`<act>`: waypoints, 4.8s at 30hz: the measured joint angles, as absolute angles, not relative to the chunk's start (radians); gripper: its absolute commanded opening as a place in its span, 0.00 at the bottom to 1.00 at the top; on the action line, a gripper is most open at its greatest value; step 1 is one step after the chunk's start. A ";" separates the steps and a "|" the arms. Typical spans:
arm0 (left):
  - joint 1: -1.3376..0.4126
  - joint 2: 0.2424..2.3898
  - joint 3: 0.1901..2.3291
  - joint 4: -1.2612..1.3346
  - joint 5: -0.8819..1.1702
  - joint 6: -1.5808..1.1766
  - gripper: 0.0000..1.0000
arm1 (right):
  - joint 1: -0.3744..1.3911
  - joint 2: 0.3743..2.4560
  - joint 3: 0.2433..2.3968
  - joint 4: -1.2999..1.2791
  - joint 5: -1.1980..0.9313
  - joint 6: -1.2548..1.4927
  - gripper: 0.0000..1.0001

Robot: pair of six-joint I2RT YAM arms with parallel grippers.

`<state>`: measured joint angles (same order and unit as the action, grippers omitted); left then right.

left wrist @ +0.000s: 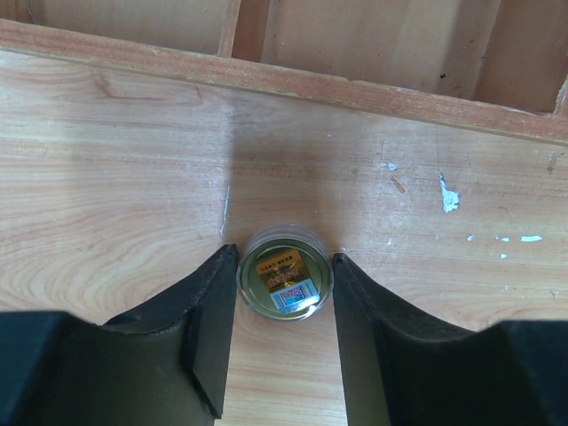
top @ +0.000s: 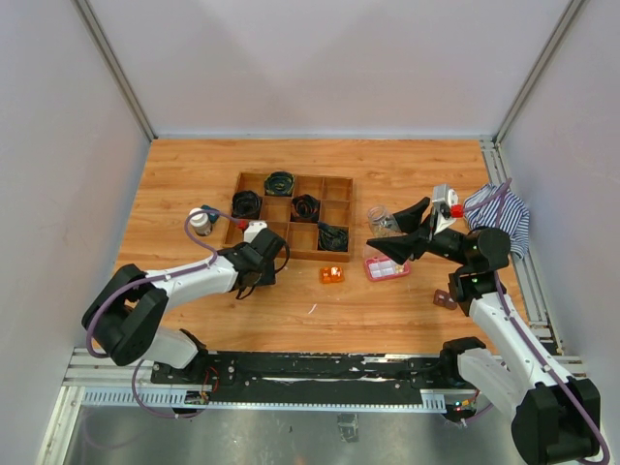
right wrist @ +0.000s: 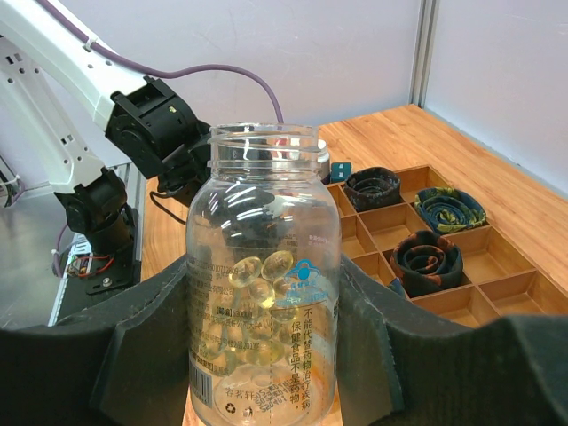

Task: Sort the pills into containers
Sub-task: Pick up the lid of the pill bottle at the center of the board, then close the lid of the pill bottle.

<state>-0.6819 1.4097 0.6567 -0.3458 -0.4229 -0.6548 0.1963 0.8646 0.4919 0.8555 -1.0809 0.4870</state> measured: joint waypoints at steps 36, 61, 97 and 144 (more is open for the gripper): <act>-0.710 0.931 0.432 0.786 0.448 -0.897 0.19 | 0.339 0.903 0.723 -0.019 -1.289 -0.261 0.01; -0.800 1.058 0.477 0.812 0.434 -0.882 0.19 | 0.473 0.923 0.752 -0.159 -1.075 -0.413 0.01; -0.851 1.095 0.542 0.574 0.276 -0.863 0.17 | 0.542 0.988 0.799 -0.318 -0.861 -0.521 0.00; -0.860 1.169 0.822 0.355 0.589 -0.267 0.29 | 0.469 0.957 0.724 -0.109 -1.160 -0.138 0.01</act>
<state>-0.8600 1.1687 0.8215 0.3550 0.5888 -0.2672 0.4686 0.9569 0.7242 -0.1093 -1.1599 -0.1383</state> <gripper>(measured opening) 0.445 0.536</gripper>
